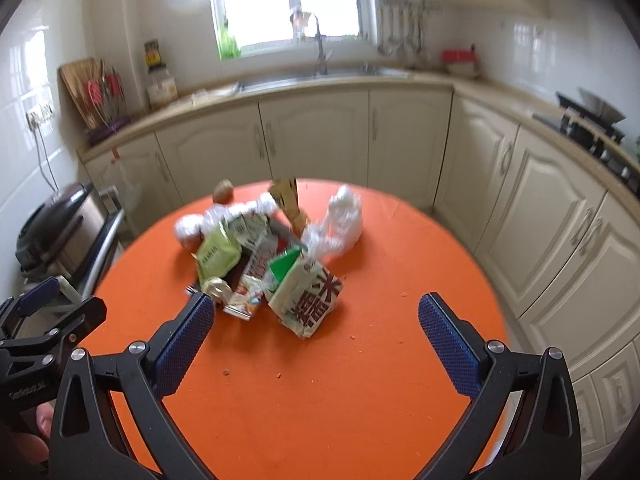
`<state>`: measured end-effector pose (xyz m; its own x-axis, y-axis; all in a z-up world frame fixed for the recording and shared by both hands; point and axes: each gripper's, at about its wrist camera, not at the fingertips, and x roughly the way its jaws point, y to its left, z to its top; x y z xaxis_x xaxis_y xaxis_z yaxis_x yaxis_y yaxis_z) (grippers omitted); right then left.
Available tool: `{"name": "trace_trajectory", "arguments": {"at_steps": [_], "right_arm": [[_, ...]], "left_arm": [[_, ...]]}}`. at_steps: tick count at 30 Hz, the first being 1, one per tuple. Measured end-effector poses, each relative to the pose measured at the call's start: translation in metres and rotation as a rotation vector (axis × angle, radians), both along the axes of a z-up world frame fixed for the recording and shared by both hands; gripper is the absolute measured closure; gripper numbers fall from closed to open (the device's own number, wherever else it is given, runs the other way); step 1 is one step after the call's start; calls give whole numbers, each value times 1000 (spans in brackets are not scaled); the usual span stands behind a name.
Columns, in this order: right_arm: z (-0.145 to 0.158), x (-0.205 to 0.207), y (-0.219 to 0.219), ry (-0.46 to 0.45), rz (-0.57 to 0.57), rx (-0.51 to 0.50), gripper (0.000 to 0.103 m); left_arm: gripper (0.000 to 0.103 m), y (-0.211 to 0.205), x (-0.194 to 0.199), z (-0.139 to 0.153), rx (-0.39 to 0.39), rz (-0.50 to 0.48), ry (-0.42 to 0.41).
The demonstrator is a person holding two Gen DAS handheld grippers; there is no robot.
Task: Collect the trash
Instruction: 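Move both tools back to the trash pile on the table, then grasp the crumpled white paper with the left tool while the right tool grasps the rice packet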
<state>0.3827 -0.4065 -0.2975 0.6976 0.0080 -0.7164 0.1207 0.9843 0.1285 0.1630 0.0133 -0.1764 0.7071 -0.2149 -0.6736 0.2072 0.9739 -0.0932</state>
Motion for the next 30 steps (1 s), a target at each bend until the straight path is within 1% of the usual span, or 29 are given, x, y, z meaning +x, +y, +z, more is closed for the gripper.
{"name": "trace_trajectory", "arguments": {"at_steps": [6, 12, 13, 14, 15, 18, 20, 21, 25, 26, 27, 29, 30], "right_arm": [[-47, 46, -6, 82, 17, 47, 0], [-76, 77, -8, 130, 46, 83, 0], [-81, 80, -9, 138, 53, 89, 6], [-84, 82, -10, 146, 61, 101, 16], [-85, 81, -11, 148, 67, 107, 20], [-85, 77, -14, 129, 87, 100, 24], [-84, 70, -23, 119, 81, 128, 31], [-84, 68, -26, 116, 75, 131, 32], [-84, 64, -32, 119, 80, 136, 31], [-83, 65, -31, 121, 91, 129, 29], [-83, 67, -28, 120, 102, 122, 27], [-83, 72, -23, 123, 108, 105, 19], [-84, 75, -20, 126, 116, 100, 18]], "left_arm": [[2, -25, 59, -26, 22, -7, 62], [2, -46, 108, -44, 35, -10, 98], [2, -49, 115, -46, 37, -13, 101], [2, -54, 124, -47, 42, -16, 103], [2, -56, 126, -50, 46, -18, 105], [2, -62, 136, -56, 52, -25, 114], [2, -67, 143, -60, 53, -31, 117], [1, -70, 148, -61, 53, -34, 120], [1, -75, 153, -71, 57, -43, 129], [2, -77, 161, -72, 59, -40, 132], [2, -76, 158, -74, 59, -39, 131], [2, -76, 161, -77, 62, -32, 130], [2, -78, 162, -79, 65, -26, 130]]}}
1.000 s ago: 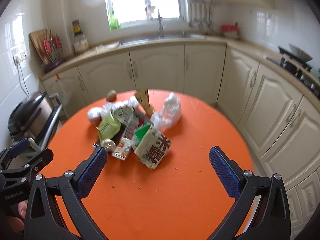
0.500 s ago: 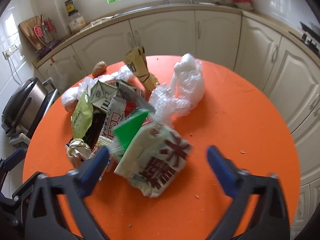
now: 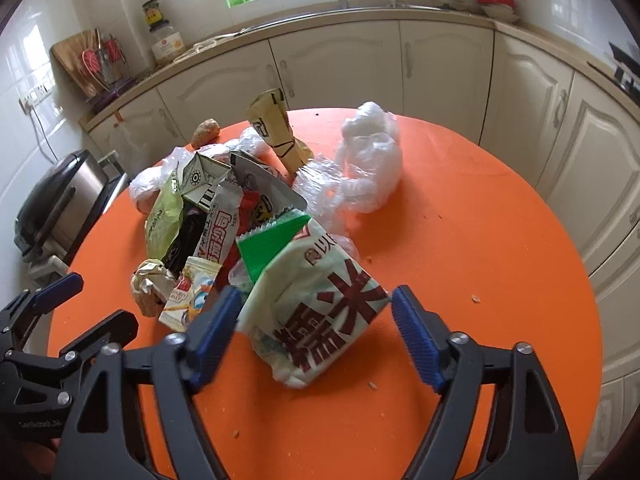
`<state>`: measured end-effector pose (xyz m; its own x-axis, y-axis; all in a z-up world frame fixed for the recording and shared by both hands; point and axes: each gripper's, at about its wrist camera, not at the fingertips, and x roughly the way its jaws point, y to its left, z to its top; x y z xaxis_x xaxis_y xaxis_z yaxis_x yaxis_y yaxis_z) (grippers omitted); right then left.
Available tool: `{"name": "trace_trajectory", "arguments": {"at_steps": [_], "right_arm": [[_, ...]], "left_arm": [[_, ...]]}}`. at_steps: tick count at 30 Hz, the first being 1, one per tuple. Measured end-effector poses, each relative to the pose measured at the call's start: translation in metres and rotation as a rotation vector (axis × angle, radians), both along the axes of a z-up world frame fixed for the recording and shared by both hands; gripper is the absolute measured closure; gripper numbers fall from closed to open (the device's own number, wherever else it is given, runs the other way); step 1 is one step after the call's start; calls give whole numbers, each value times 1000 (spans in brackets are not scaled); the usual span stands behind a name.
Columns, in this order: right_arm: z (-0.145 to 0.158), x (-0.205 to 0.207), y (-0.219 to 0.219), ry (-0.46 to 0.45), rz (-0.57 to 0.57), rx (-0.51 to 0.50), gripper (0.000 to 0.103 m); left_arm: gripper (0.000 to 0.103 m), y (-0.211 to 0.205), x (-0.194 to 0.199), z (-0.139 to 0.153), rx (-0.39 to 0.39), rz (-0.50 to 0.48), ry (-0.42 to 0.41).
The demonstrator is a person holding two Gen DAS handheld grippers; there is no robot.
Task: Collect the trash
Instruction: 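Grasp the crumpled white paper with the left tool while the right tool grasps the rice packet, then carry the paper and rice packet with both tools to the blue bin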
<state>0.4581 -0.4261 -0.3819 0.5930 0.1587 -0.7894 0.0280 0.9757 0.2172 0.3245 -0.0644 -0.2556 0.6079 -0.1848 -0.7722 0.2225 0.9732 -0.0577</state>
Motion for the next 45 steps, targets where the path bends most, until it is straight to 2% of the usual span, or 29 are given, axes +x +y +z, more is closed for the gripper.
{"name": "trace_trajectory", "arguments": {"at_steps": [6, 8, 11, 12, 14, 16, 17, 19, 20, 26, 36, 45], "right_arm": [[-8, 10, 12, 5, 20, -23, 20], [-5, 4, 7, -2, 16, 3, 32], [-3, -6, 0, -9, -6, -10, 34], [-2, -9, -3, -8, -10, -6, 34], [-1, -14, -9, -6, -23, -8, 35], [-1, -17, -13, -3, -26, -4, 35], [-1, -18, -13, -2, -27, -2, 35], [0, -18, -13, -3, -28, -2, 35], [1, -19, -13, -3, -28, 2, 35], [5, -26, -14, -10, -27, 17, 40], [18, -51, -21, -44, -36, 54, 42], [67, -93, -34, -151, -69, 44, 42]], "left_arm": [[2, -8, 21, -12, 3, 6, 10], [3, -12, 33, -16, -5, 2, 22], [6, -14, 27, -24, -31, -8, 26], [10, -15, 29, -27, -40, -17, 30], [21, -13, 29, -32, -76, -36, 40], [41, -16, 30, -34, -107, -56, 40], [47, -18, 29, -35, -115, -64, 39], [78, -19, 30, -35, -131, -85, 44], [84, -19, 27, -37, -138, -97, 47], [86, -10, 19, -37, -171, -98, 47], [86, 6, -19, -9, -155, -110, -48], [86, -4, -64, 46, -162, -162, -174]]}}
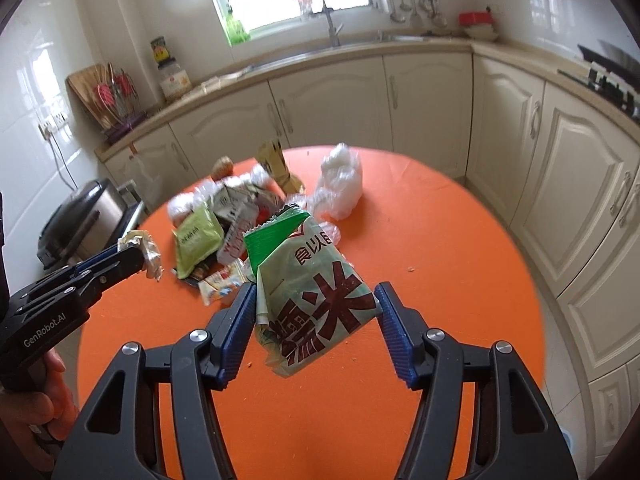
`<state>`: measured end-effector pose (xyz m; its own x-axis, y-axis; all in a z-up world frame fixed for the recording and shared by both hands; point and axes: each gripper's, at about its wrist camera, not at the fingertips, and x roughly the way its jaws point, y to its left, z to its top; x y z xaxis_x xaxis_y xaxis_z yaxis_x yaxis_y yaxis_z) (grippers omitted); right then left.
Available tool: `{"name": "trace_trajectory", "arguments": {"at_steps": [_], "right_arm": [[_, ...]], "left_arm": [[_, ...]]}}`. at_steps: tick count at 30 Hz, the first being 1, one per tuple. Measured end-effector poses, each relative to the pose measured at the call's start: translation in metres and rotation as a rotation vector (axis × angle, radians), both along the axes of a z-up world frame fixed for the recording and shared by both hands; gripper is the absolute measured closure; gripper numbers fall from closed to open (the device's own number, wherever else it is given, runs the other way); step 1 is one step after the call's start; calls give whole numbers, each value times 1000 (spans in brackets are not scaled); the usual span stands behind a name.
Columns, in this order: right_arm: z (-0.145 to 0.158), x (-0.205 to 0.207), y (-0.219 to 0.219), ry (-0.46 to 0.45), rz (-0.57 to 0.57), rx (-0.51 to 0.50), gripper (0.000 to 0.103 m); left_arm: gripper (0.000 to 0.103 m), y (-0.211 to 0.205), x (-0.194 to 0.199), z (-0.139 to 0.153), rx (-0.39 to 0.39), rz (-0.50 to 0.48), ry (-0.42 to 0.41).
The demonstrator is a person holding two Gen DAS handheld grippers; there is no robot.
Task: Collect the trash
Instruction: 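Carry the paper and rice packet with both tools to the blue bin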
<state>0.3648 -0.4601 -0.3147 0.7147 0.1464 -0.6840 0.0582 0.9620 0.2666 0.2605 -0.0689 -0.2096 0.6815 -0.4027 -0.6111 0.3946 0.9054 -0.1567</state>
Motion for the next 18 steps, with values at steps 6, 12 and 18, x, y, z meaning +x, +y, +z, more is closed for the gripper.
{"name": "trace_trajectory", "arguments": {"at_steps": [6, 12, 18], "right_arm": [[38, -43, -23, -82, -62, -25, 42], [70, -108, -69, -143, -198, -58, 42], [83, -197, -137, -146, -408, -121, 42]], "left_arm": [[86, -36, -35, 34, -16, -96, -86], [86, -95, -68, 48, -36, -241, -118], [86, -187, -109, 45, -55, -444, -106]]}}
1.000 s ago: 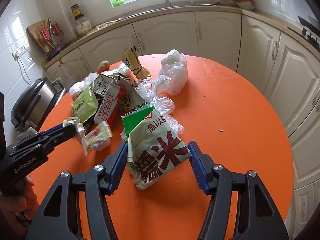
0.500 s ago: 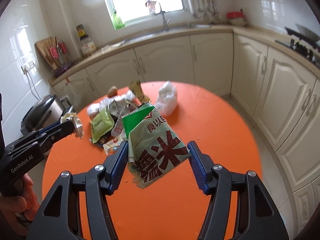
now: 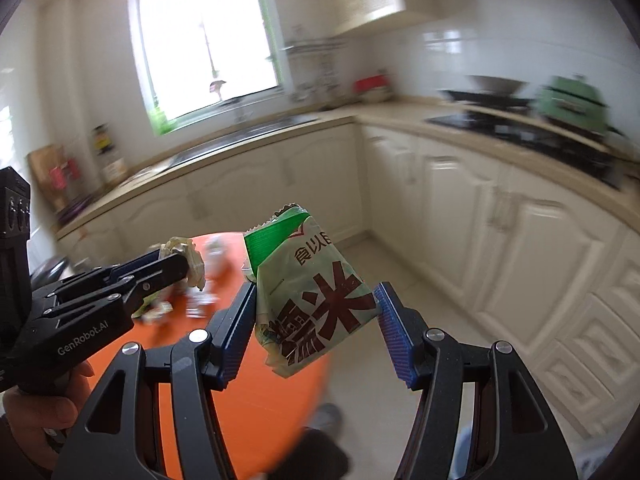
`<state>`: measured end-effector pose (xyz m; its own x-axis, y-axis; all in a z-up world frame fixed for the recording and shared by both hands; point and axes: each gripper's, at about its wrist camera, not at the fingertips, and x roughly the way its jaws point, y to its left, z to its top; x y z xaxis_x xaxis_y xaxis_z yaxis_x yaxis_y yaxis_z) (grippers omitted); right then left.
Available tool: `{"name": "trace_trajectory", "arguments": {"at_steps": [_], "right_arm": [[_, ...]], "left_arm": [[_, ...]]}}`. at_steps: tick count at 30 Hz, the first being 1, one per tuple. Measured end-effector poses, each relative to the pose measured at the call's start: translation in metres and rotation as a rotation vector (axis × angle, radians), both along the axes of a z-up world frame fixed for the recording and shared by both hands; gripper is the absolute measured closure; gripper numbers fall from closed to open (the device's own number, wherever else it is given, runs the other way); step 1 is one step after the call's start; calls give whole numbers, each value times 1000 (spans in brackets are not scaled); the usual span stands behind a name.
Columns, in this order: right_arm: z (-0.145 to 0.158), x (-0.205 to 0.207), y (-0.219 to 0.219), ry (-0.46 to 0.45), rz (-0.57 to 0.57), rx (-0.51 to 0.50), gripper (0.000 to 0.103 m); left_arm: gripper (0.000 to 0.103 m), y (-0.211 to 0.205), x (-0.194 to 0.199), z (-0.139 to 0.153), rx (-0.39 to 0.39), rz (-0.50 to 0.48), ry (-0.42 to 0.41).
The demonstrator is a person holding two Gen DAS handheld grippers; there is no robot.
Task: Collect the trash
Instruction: 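Carry the paper and rice packet with both tools to the blue bin, then open both tools over the blue bin to drop the paper and packet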
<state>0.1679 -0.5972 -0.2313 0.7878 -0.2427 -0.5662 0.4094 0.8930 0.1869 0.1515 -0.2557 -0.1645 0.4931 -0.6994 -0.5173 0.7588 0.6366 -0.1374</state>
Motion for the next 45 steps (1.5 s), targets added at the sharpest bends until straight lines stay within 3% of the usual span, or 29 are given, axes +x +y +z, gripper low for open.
{"name": "trace_trajectory", "arguments": {"at_steps": [7, 12, 15, 21, 26, 27, 28, 31, 34, 36, 40, 45], "right_arm": [[-16, -99, -79, 74, -244, -17, 42], [-55, -156, -128, 157, -386, 26, 42], [-94, -175, -158, 222, -440, 84, 42], [-189, -196, -203, 334, -507, 237, 42], [-254, -208, -228, 372, -566, 370, 35], [-264, -212, -231, 378, -576, 384, 35], [-271, -214, -234, 377, -584, 396, 34], [-283, -221, -239, 365, -619, 428, 19], [-282, -227, -235, 354, -638, 424, 3], [-283, -226, -237, 364, -640, 415, 0], [-282, -226, -233, 381, -654, 407, 0], [-273, -220, -222, 392, -652, 377, 0]], "left_arm": [[86, -119, -69, -30, 22, -273, 44], [86, -188, -101, -72, 78, -415, 104], [86, -222, -108, -102, 129, -465, 159], [85, -281, -92, -185, 259, -540, 351], [83, -316, -88, -235, 354, -594, 457], [80, -323, -84, -239, 370, -593, 459], [70, -328, -82, -244, 390, -593, 456], [43, -350, -71, -254, 430, -571, 439], [27, -364, -65, -256, 430, -543, 431], [19, -385, -75, -259, 428, -532, 417], [17, -376, -90, -248, 446, -510, 369], [10, -340, -92, -219, 412, -475, 314]]}}
